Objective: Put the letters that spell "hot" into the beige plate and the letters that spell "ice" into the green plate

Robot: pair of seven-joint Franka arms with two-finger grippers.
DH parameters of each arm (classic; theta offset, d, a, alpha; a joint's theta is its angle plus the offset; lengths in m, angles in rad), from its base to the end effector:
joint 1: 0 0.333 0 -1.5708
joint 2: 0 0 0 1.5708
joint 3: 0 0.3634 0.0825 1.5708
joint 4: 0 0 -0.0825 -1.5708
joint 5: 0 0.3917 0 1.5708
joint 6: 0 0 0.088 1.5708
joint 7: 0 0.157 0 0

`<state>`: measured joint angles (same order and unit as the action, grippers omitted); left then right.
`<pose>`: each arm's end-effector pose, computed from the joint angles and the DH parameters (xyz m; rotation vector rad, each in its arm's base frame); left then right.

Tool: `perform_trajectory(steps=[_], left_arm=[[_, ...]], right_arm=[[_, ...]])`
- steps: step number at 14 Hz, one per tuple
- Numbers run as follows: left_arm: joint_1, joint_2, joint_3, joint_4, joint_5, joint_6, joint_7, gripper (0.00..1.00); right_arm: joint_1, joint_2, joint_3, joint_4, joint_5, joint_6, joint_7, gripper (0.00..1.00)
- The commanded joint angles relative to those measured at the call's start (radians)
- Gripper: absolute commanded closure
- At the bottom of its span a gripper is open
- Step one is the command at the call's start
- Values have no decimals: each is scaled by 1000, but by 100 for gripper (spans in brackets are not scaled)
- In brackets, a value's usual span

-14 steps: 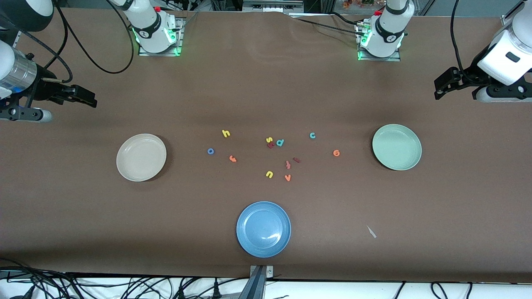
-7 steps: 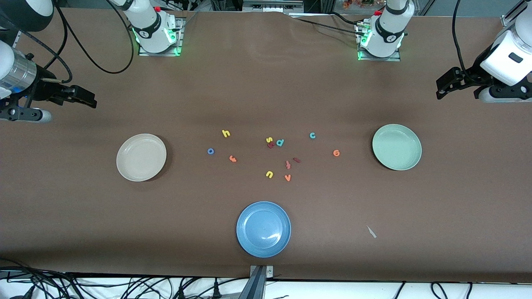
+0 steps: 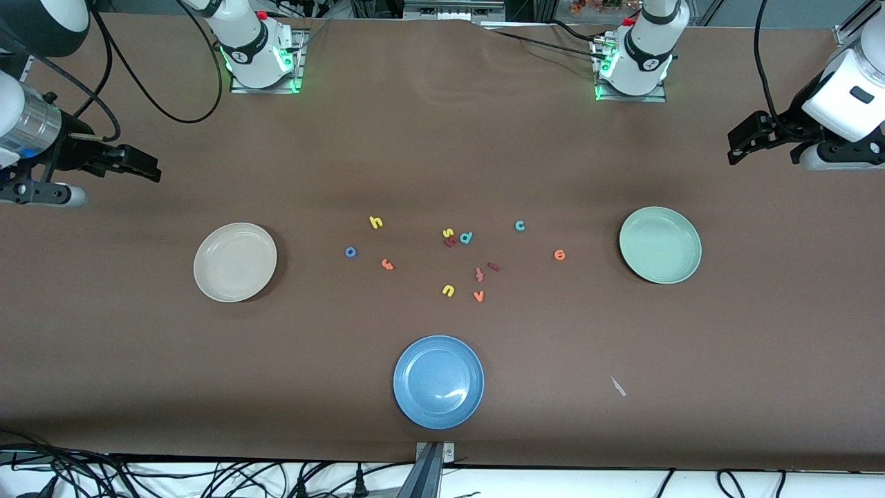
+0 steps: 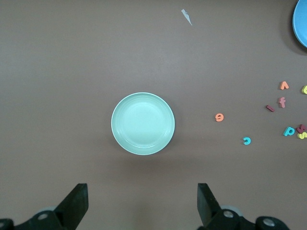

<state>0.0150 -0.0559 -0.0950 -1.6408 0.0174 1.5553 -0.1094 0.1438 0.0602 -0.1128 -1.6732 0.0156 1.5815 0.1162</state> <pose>0.5367 -0.0417 0.6178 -3.1155 -0.0462 0.0430 0.5669 0.0215 0.5405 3.1272 -0.1359 -0.2380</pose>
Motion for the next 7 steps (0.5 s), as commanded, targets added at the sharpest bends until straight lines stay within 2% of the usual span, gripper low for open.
perform_trajectory(steps=[1, 5, 7], left_arm=[[2, 31, 1, 38, -13, -24, 10, 0], [8, 64, 4, 58, -25, -24, 14, 0], [10, 62, 8, 58, -24, -40, 19, 0]], right_arm=[[-3, 52, 2, 21, -9, -3, -4, 0], [20, 95, 13, 12, 59, 37, 2, 0], [74, 131, 13, 7, 67, 72, 57, 0]])
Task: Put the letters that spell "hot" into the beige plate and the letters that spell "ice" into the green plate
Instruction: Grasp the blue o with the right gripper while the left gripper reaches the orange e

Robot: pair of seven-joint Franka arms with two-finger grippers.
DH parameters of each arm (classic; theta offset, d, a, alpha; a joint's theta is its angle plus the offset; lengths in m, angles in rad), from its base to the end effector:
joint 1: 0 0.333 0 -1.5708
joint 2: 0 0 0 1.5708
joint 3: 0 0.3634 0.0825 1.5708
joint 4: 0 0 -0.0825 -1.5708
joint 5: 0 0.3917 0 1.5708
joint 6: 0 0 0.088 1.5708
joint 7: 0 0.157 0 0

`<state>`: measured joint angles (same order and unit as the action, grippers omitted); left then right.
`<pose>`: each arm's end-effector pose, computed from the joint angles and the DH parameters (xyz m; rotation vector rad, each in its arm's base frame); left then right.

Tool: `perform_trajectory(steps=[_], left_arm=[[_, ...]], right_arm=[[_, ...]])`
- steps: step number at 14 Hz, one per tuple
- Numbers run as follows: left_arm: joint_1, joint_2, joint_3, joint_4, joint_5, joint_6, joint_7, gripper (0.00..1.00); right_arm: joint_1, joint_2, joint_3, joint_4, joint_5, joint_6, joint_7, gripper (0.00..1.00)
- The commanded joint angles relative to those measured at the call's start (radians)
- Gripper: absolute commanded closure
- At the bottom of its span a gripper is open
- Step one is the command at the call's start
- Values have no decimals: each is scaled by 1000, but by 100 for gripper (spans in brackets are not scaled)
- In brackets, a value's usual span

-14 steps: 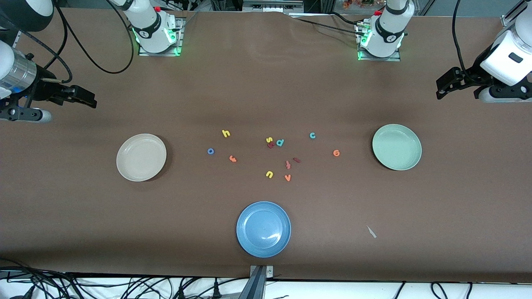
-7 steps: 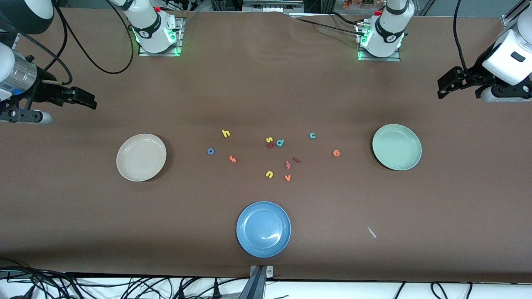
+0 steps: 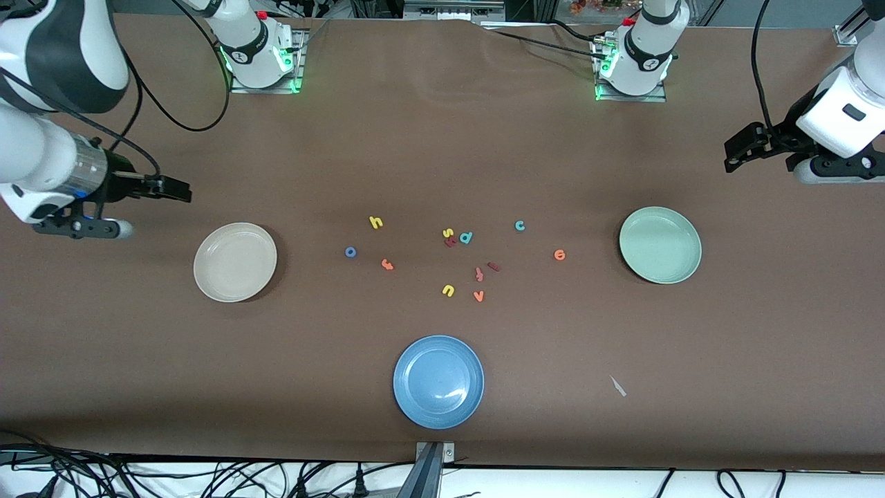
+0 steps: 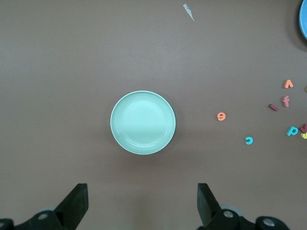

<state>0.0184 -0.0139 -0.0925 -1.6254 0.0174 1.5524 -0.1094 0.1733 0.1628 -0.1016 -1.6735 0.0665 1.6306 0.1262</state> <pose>0.5494 -0.0384 0.6021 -3.1158 -0.0548 0.0891 0.5915 0.0559 0.4840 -3.0943 0.1016 0.3241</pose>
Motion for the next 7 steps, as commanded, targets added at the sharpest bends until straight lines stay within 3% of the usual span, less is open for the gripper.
perform_trajectory(steps=[1, 7], left_arm=[[5, 22, 5, 42, -20, -66, 23, 0], [-15, 87, -6, 41, -25, -133, 30, 0]], right_arm=[[64, 46, 5, 2, 18, 41, 76, 0], [210, 96, 11, -215, 51, 377, 265, 0]])
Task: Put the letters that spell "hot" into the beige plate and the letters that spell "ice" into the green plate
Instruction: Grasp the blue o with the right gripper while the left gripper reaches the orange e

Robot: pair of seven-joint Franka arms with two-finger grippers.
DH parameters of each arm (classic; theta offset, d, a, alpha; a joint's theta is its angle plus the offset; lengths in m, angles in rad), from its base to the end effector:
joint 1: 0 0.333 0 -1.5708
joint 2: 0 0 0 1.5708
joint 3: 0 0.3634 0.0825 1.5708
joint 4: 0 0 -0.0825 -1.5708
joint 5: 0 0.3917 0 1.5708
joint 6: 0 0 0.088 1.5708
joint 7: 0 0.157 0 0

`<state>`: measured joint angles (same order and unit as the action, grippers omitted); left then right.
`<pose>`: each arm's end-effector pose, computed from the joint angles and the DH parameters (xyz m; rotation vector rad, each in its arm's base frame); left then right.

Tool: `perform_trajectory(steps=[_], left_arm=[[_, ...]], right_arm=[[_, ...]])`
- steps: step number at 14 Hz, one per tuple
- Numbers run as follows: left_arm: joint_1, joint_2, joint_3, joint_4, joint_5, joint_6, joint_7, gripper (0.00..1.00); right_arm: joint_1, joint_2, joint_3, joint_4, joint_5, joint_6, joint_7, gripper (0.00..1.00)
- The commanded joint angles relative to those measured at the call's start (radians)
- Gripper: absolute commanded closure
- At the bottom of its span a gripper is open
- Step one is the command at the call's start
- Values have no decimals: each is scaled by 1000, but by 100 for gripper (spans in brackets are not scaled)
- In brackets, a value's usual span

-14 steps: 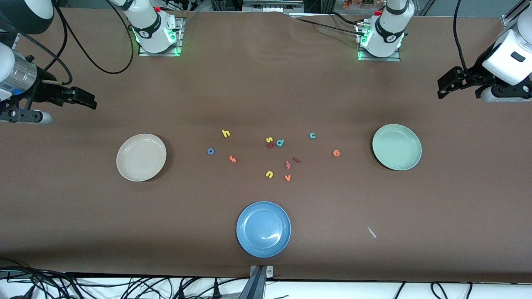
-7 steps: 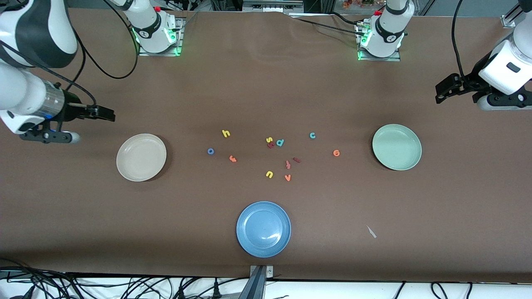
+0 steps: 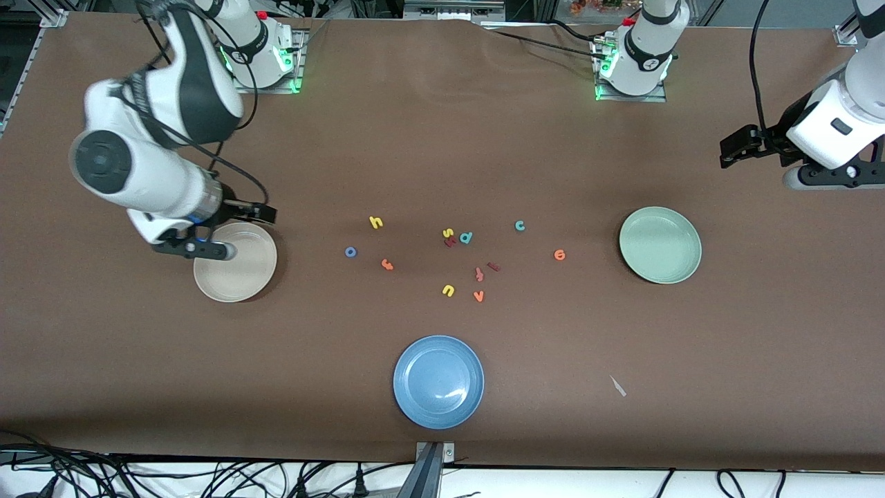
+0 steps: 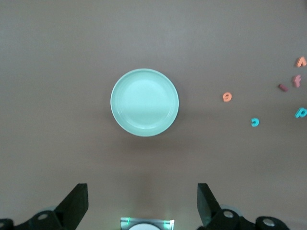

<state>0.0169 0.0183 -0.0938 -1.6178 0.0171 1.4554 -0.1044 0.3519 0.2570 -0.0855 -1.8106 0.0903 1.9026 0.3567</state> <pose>0.5424 -0.0385 0.5814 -3.0973 -0.0430 0.2772 0.5917 0.1755 0.3807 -3.1157 0.1961 0.2730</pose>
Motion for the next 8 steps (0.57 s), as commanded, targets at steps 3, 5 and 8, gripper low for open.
perform_trajectory(steps=[3, 5, 8], left_arm=[[-73, 132, -29, 35, -35, -20, 12, 0], [-116, 196, -30, 33, -72, 52, 5, 0], [-166, 300, -30, 33, -86, 121, 5, 0]], right_arm=[[99, 59, 3, -185, 31, 350, 128, 0], [127, 115, 18, -217, 31, 465, 169, 0], [165, 201, 29, -207, 31, 579, 221, 0]])
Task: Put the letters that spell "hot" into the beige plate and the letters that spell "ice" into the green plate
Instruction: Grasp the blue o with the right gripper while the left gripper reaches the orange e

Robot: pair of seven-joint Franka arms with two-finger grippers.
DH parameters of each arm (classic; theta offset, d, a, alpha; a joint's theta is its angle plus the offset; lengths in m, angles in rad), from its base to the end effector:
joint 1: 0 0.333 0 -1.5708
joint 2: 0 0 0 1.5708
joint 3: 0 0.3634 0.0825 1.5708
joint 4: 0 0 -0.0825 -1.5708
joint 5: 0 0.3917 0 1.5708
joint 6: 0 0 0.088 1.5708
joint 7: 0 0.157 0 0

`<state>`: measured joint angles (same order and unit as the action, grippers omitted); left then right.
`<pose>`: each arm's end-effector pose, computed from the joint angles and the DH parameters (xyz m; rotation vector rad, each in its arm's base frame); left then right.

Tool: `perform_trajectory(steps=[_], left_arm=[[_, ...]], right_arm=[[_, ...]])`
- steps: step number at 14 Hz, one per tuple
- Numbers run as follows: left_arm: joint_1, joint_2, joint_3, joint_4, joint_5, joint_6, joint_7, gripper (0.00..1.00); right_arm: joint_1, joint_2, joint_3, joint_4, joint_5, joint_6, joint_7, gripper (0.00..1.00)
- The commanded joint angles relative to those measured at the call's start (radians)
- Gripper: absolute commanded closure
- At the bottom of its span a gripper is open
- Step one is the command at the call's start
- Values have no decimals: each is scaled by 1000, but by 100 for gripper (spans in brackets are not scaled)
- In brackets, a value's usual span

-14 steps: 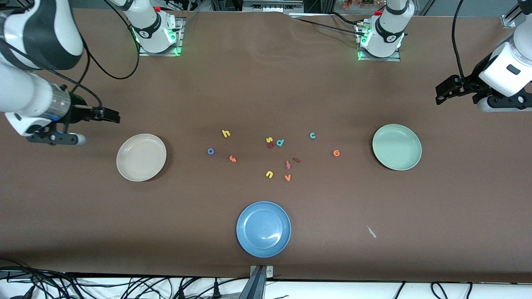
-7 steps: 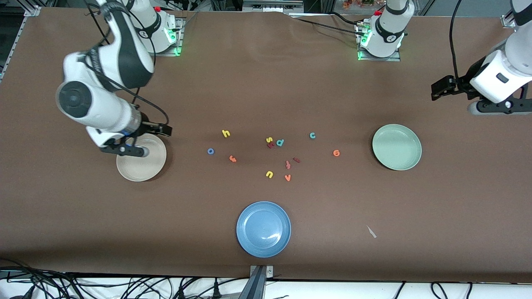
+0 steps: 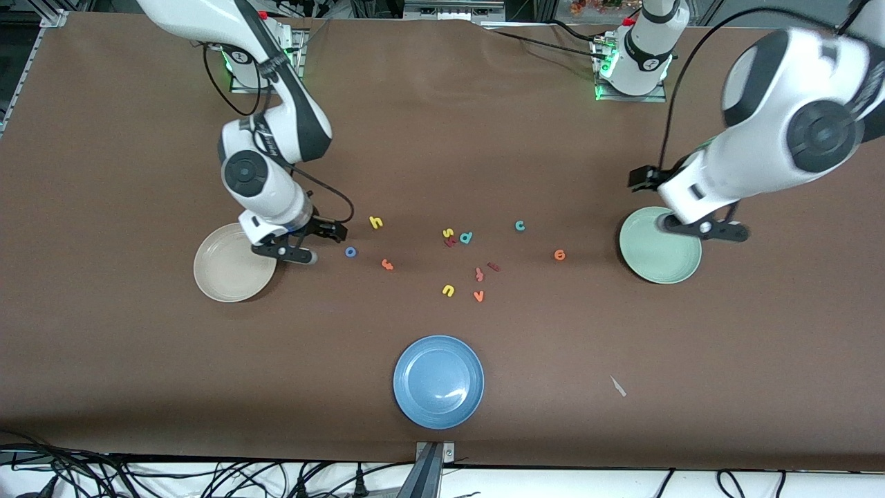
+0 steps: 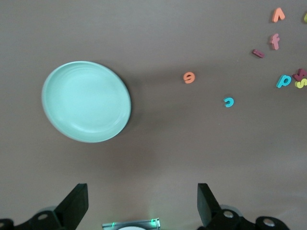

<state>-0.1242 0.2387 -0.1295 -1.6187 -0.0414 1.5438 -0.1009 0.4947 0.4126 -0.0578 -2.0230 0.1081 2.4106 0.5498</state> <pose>0.5809 -0.1512 0.4599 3.0774 -0.2290 -0.4971 0.5620 0.2678 0.2296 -3.0958 0.2945 0.0676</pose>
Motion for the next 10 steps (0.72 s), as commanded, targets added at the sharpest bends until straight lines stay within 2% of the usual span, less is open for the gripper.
perform_trajectory(steps=[1, 4, 8, 9, 10], left_arm=[[-40, 138, 5, 33, -34, 85, 4, 0], [-58, 273, 5, 19, -34, 221, 6, 0], [-94, 300, 5, -99, -23, 395, 6, 1], [-101, 295, 5, -146, -23, 459, 6, 6], [-106, 291, 5, -208, -23, 531, 6, 16]], right_arm=[[31, 79, 3, 7, 13, 118, 44, 0], [38, 136, 3, 52, 13, 145, 50, 1], [41, 175, 4, 85, 12, 143, 51, 2], [45, 179, 4, 90, 13, 143, 52, 4], [47, 181, 4, 90, 13, 145, 53, 5]])
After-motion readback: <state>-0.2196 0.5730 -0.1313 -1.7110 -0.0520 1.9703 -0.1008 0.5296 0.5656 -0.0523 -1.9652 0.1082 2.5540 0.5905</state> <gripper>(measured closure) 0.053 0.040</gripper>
